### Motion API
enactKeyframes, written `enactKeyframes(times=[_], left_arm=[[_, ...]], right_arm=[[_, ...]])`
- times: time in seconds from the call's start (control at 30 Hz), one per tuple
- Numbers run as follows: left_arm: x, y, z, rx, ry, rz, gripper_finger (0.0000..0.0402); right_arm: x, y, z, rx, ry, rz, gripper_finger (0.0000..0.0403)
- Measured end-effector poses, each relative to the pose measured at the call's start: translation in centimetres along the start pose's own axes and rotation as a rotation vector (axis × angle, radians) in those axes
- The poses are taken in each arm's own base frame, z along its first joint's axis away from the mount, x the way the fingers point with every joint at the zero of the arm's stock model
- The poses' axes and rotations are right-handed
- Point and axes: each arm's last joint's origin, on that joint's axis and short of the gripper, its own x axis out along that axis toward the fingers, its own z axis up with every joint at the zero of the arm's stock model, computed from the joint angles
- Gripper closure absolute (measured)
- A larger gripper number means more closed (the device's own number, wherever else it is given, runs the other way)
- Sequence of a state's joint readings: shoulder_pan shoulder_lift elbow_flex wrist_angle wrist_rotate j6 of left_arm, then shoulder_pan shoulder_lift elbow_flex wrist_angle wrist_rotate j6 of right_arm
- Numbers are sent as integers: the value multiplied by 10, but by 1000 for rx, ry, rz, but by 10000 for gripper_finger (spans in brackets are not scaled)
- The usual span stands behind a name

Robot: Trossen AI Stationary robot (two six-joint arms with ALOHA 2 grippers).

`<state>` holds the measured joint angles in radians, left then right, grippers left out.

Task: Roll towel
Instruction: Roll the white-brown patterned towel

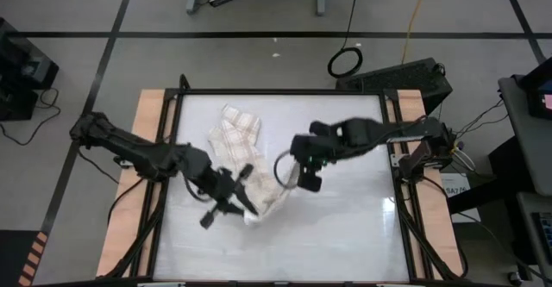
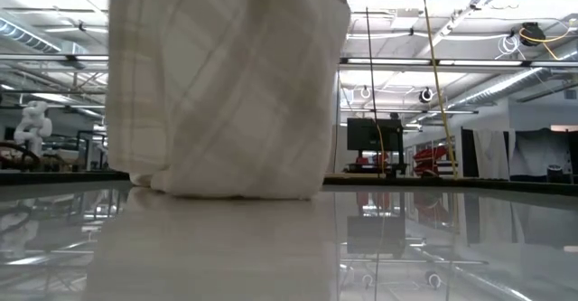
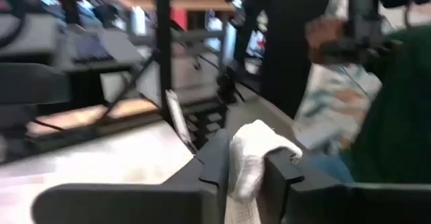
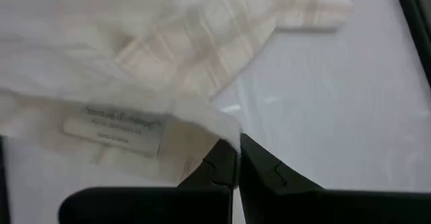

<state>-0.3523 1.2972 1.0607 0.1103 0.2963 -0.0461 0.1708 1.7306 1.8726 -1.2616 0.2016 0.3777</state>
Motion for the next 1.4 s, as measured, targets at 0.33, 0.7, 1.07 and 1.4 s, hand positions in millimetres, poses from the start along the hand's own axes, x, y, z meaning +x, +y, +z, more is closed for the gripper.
enactKeyframes(times=[0.33,0.7,1.07,1.4], left_arm=[[19,-11,-37,-92,266,-47,167],[-5,-7,-25,-27,270,280,63],[-40,64,-86,21,664,851,62],[-57,102,-122,-40,755,897,134]], right_arm=[[30,40,-41,16,-19,-248,401],[28,40,-42,-33,-99,-385,401],[25,50,-64,-5,-40,-416,401],[68,71,-117,104,-32,-453,401]])
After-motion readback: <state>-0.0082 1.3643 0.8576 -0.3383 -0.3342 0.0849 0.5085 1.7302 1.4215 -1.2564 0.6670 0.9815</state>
